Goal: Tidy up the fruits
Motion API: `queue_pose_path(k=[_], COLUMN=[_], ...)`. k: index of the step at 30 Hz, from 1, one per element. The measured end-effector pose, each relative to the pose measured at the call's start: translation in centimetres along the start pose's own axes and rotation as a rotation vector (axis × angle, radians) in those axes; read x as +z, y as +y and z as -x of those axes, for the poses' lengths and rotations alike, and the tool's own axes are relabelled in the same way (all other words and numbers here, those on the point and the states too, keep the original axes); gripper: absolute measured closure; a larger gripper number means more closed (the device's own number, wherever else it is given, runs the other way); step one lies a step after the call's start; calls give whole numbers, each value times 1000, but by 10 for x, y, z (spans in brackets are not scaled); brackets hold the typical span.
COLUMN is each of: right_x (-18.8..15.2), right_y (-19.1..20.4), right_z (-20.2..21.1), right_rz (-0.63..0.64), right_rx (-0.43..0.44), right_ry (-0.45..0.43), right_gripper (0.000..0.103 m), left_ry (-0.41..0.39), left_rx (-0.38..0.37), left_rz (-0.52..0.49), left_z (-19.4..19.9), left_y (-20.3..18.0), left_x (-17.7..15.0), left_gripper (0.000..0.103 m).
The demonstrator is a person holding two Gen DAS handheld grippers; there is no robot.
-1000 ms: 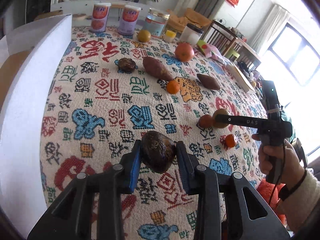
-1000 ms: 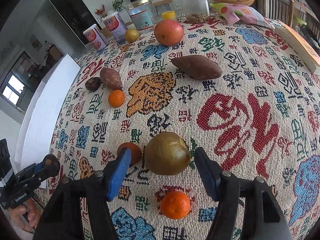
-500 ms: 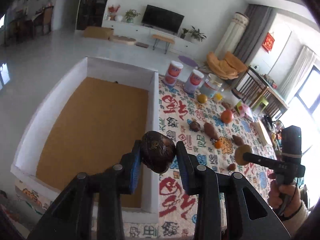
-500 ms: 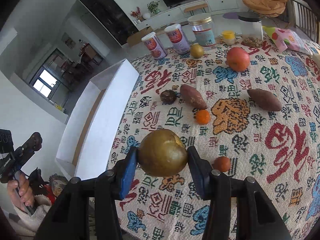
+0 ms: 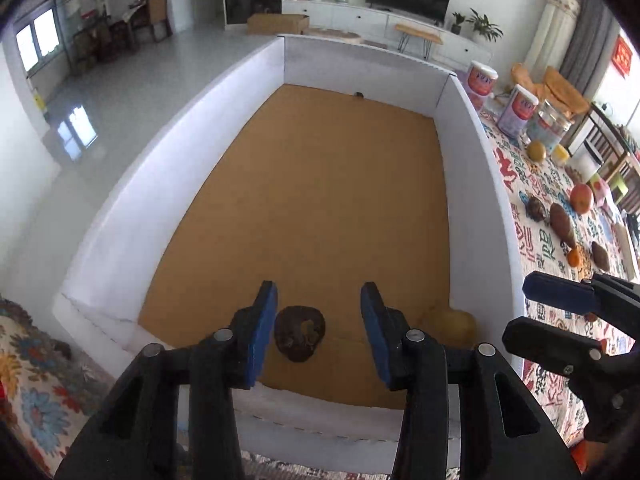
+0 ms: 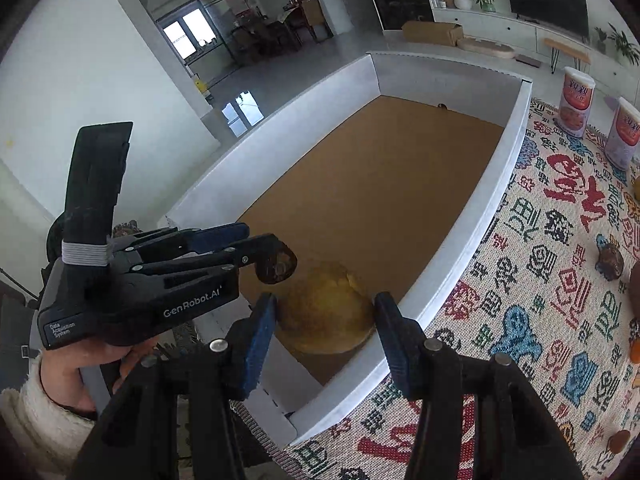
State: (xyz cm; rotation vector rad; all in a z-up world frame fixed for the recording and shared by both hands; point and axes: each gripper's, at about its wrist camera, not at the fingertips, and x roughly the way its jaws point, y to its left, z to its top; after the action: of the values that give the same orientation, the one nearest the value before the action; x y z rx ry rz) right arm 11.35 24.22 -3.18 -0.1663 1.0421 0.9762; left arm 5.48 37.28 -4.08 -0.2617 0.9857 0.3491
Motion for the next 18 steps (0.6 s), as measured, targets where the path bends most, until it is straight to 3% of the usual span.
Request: queue_pose_path(k=[4, 6, 8, 10, 13, 15, 18], right_x=[2, -4, -25, -61, -133, -184, -248], right_y=[-22, -32, -47, -68, -117, -157, -203], right_z=[42, 75, 107, 130, 151, 155, 173], right_rz=[-77, -74, -63, -71, -153, -254, -465], right_rx=[8, -32, -110, -210, -382, -503, -577], right_ry=[-104, -169, -221, -246, -223, -184, -189], right_gripper=[47, 27, 14, 10, 10, 10, 10], left_ry=[-95, -154, -196, -241, -287, -258, -139], left_rx=[-18, -74, -147, -157, -78, -24, -66], left_rz=[4, -18, -51, -109, -216, -272, -237], left_z=[24, 38, 46, 47, 32, 11, -18], left_y=[-13, -31, -55, -83, -123, -140, -146], left_x=[5, 10, 15, 18, 21, 22, 19], left_gripper=[39, 27, 18, 12, 12, 12, 14])
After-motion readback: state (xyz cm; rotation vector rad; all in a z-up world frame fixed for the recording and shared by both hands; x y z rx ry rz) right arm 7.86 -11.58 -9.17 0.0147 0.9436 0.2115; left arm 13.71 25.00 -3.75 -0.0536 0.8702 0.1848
